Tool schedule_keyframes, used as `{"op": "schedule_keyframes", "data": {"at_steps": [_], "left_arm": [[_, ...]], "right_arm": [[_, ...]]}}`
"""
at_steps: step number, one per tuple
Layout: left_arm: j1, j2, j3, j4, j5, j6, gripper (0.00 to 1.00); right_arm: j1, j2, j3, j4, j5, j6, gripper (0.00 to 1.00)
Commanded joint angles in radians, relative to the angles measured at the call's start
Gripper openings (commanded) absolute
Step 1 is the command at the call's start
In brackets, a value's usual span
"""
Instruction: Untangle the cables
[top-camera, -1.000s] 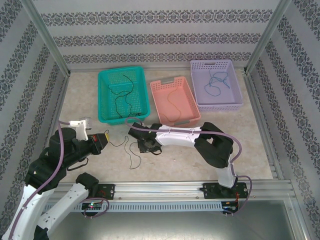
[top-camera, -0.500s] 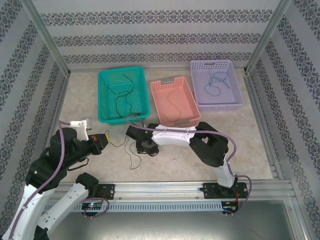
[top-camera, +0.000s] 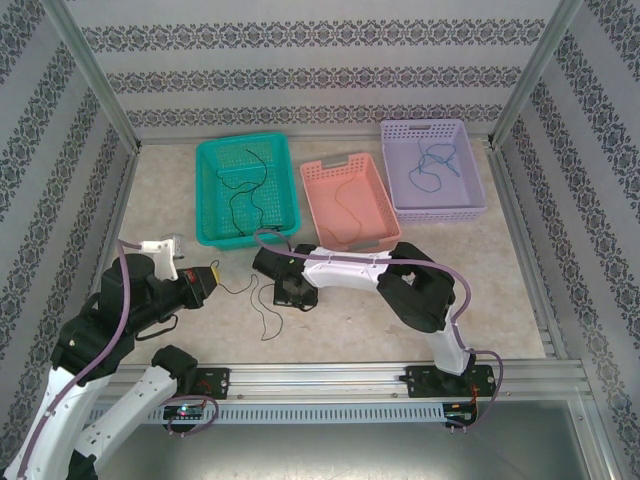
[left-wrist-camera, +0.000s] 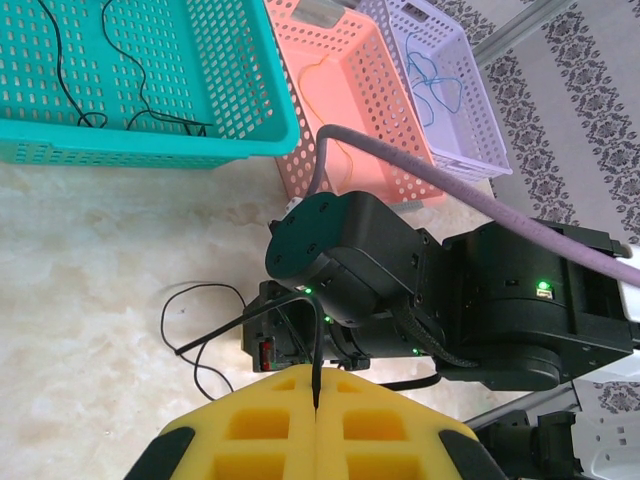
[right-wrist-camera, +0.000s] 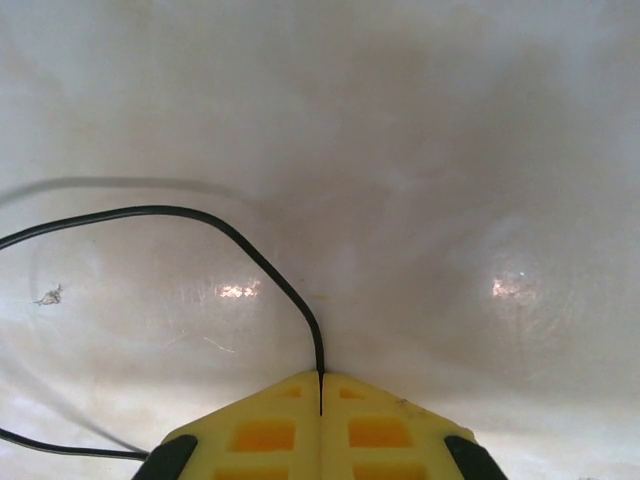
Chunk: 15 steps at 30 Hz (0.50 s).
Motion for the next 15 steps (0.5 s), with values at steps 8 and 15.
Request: {"op": "schedule_keyframes", "data": {"at_steps": [8,15], "left_arm": [[-0.01,0.185,0.249,0.083,-0.097,-0.007,0.0],[0.021,0.504,0.65,0.162,-0.275,0.178,0.0]], "right_arm": [[-0.03,-0.212,-0.108,-0.042,0.154,-0.178,0.0],[-0.116,-0.528,-0.359,-0.156,0.221,-0.3,0.0]]}}
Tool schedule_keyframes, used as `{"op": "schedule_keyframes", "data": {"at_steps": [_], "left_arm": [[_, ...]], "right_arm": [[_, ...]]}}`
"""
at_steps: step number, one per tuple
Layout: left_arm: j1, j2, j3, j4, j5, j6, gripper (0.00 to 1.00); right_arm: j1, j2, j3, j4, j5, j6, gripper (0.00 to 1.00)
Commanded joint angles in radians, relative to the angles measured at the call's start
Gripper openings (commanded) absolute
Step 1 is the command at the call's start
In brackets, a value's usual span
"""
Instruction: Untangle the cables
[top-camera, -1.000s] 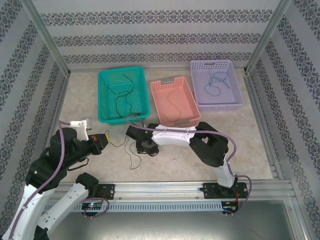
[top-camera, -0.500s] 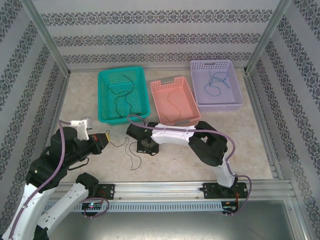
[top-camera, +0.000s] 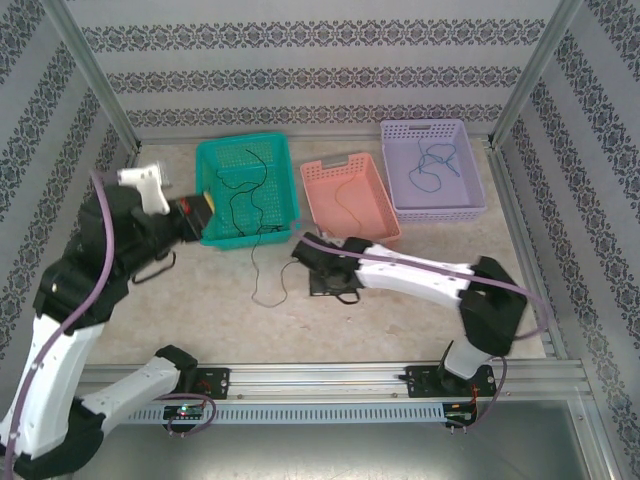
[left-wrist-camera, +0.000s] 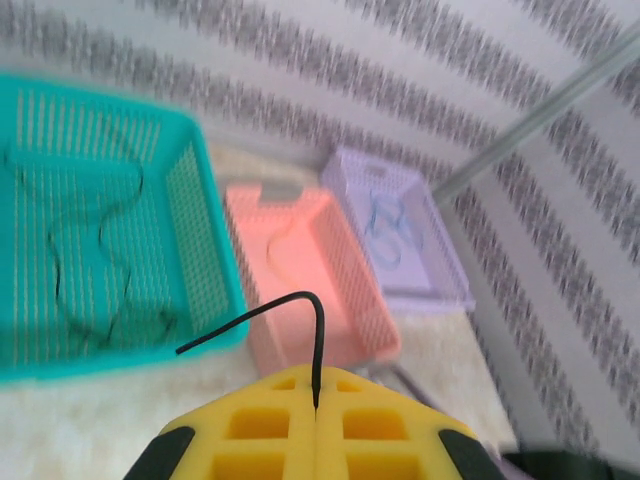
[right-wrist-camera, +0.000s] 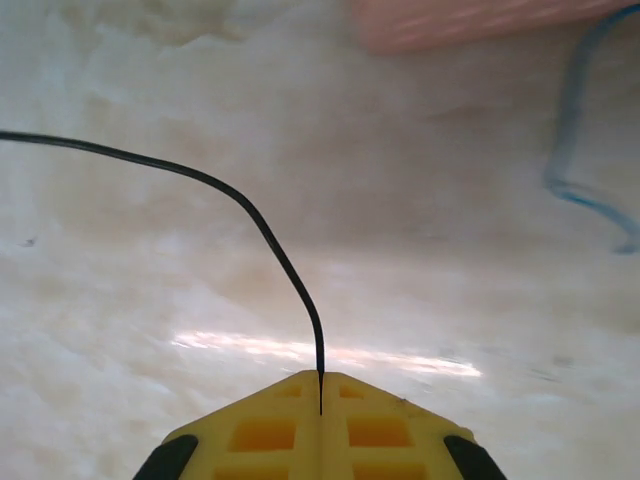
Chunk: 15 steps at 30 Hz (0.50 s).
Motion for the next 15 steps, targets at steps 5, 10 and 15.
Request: {"op": "schedule_keyframes", "data": {"at_steps": [5,10,15], "left_arm": [[0.189,0.265,0.256,0.239,-0.003,0.123,0.0],[0.399,0.475,0.404,0.364,0.182,-0.015,0.0],[0.473,0.687,0.573,0.442,0.253,-0.082,0.0]], "right_arm": [[-0.09,-0.235,-0.203,-0.124,0.027,-0.121,0.0],[-0.088,-0.287,-0.212,-0.177,-0.009,-0.187,0.0],[-0.079,-0.314,-0.222,-0.17,-0.056,-0.247,0.0]]}}
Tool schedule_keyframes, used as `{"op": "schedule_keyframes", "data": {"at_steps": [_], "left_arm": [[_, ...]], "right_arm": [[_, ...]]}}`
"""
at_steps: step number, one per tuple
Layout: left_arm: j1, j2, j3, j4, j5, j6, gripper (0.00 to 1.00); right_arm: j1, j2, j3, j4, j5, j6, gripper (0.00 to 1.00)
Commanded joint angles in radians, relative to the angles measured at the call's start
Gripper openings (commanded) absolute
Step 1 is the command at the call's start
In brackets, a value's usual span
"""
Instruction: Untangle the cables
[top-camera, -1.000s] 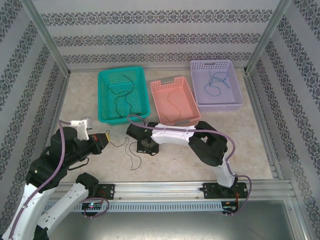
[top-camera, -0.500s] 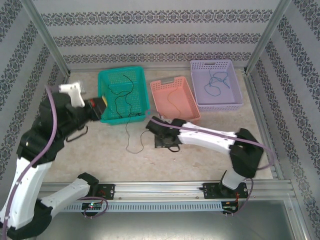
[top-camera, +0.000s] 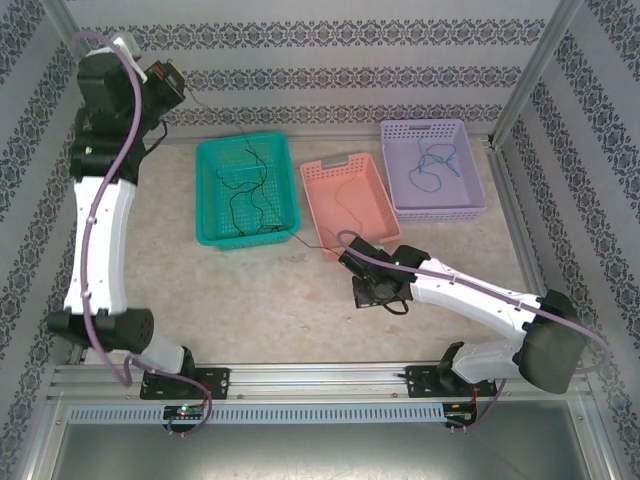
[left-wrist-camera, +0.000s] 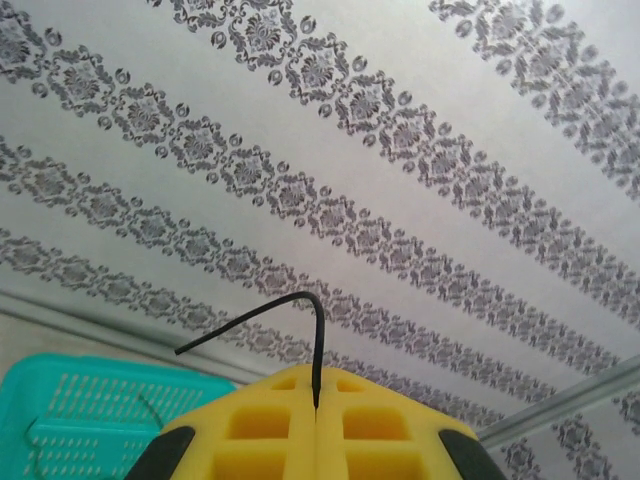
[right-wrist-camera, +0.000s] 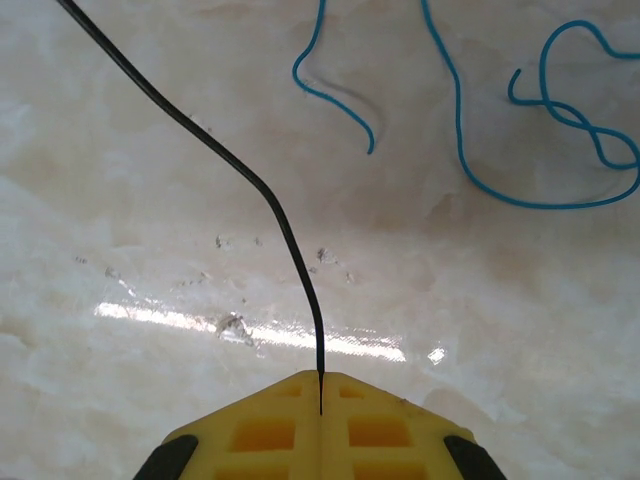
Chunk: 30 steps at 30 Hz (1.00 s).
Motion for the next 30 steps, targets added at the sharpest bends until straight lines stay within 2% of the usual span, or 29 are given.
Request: {"op": "schedule_keyframes", "data": {"at_steps": [1,5,8,15,17,21,25,30], "left_arm": [[0.039,0.1,0.117,0.12,0.101,-0.075,0.0],[0.056,0.272,0.294,0.093,0.168,-0.073,0.0],[0.056,0.35,0.342,0.068,0.222,-0.046,0.0],[0.055,0.375,0.196,0.201,0.343,-0.028,0.0],[0.055,0.394,0.192,0.18,0.374,-0.011,0.0],[0.056,0.426,0.179,0.121,0.35,0.059,0.0],[0.055,0.49,0.214,-0.008,0.305,0.128,0.0],[0.051,0.514,0.167,-0.064,0.215,0.143,0.0]], "right_arm": [[0.015,-0.017,-0.007,-0.038,-0.036,-0.073,0.0],[0.048,-0.043,0.029,-0.012,-0.024,-0.148,0.0],[0.057,-0.059,0.101,0.045,-0.011,-0.224,0.0],[0.049,0.081,0.413,0.149,-0.063,-0.394,0.0],[0.041,0.157,0.509,0.171,-0.095,-0.417,0.0],[0.018,0.317,0.688,0.185,-0.166,-0.428,0.0],[0.002,0.476,0.834,0.202,-0.214,-0.433,0.0],[-0.021,0.651,0.96,0.21,-0.259,-0.41,0.0]]}}
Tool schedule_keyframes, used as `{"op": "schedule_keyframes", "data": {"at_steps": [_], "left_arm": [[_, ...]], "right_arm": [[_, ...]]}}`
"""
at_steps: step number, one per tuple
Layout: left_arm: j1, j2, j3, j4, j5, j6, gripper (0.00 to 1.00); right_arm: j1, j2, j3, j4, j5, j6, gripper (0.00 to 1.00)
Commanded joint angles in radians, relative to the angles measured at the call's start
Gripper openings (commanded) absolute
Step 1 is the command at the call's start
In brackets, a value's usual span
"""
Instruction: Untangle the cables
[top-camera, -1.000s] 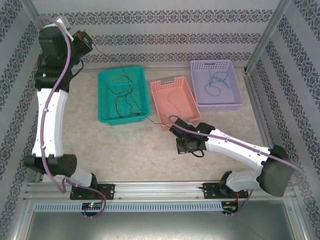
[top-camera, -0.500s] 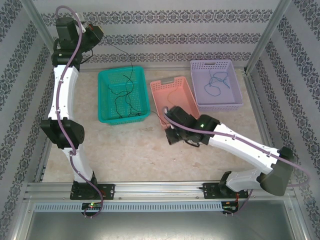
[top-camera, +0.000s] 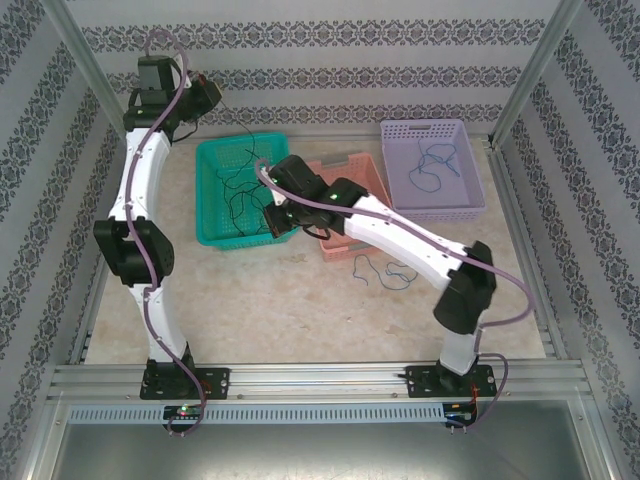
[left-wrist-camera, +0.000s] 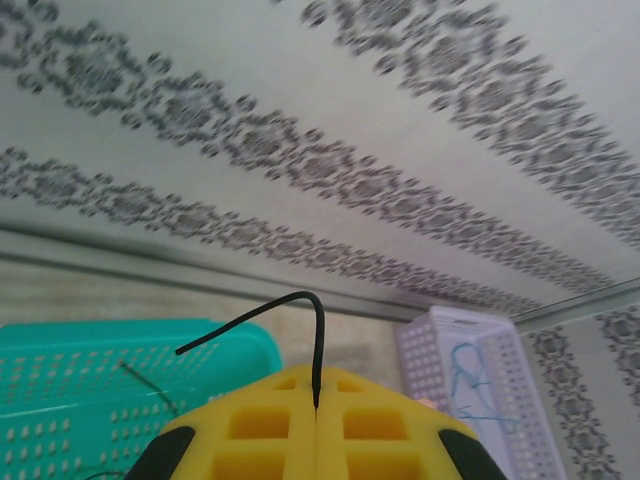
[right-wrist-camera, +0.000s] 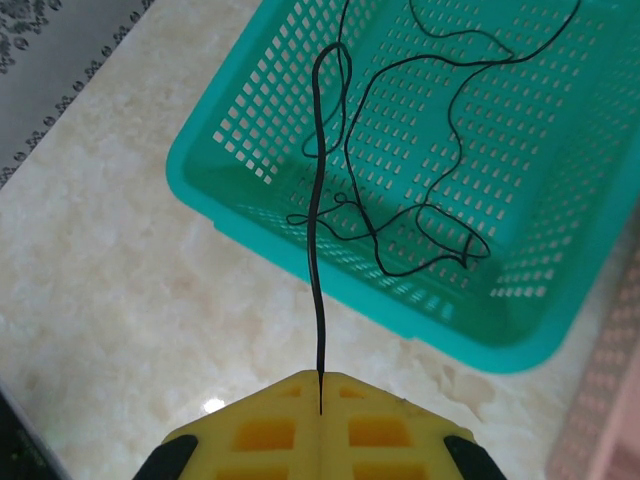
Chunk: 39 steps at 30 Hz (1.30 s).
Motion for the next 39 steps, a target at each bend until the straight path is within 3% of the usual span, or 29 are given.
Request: {"op": "schedule_keyframes", "data": {"at_steps": [1,7,14,16,18,19,22,27,33,39], "left_arm": [[0.0,0.021,-0.016,-0.085,-0.081,0.054,0.0],[-0.032,0.086,-0.017,-0.194,-0.207,0.065,0.0],[-0.064,0.127,-0.053,-0.255,-0.265,0.073,0.0],[-0.067,0.134,-0.048,-0.277,-0.276,0.058,0.0],[-0.068,0.131,-0.041,-0.303,-0.277,0.031,0.12],[-0.07,0.125,-0.041,-0.312,-0.27,0.014,0.24],[-0.081,0.107,-0.025,-0.361,-0.271,-0.04,0.48],[-0.092,0.061,-0.013,-0.431,-0.248,-0.134,0.63],[-0.113,-0.021,-0.019,-0.462,-0.255,-0.183,0.66],[-0.243,-0.196,-0.212,-0.323,-0.237,-0.191,0.65]], "right_arm": [[-0.017,0.094,0.093,-0.003,-0.057,0.004,0.0],[-0.046,0.238,0.155,-0.02,-0.086,0.073,0.0],[-0.099,0.297,0.162,-0.044,-0.094,0.122,0.0],[-0.109,0.296,0.171,-0.057,-0.096,0.121,0.13],[-0.114,0.28,0.178,-0.07,-0.085,0.117,0.26],[-0.118,0.268,0.178,-0.078,-0.074,0.115,0.31],[-0.132,0.209,0.173,-0.091,-0.035,0.116,0.4],[-0.188,0.072,0.095,-0.073,-0.008,0.155,0.48],[-0.287,-0.156,-0.142,-0.039,0.051,0.256,0.47],[-0.432,-0.491,-0.607,0.011,0.105,0.476,0.42]]}}
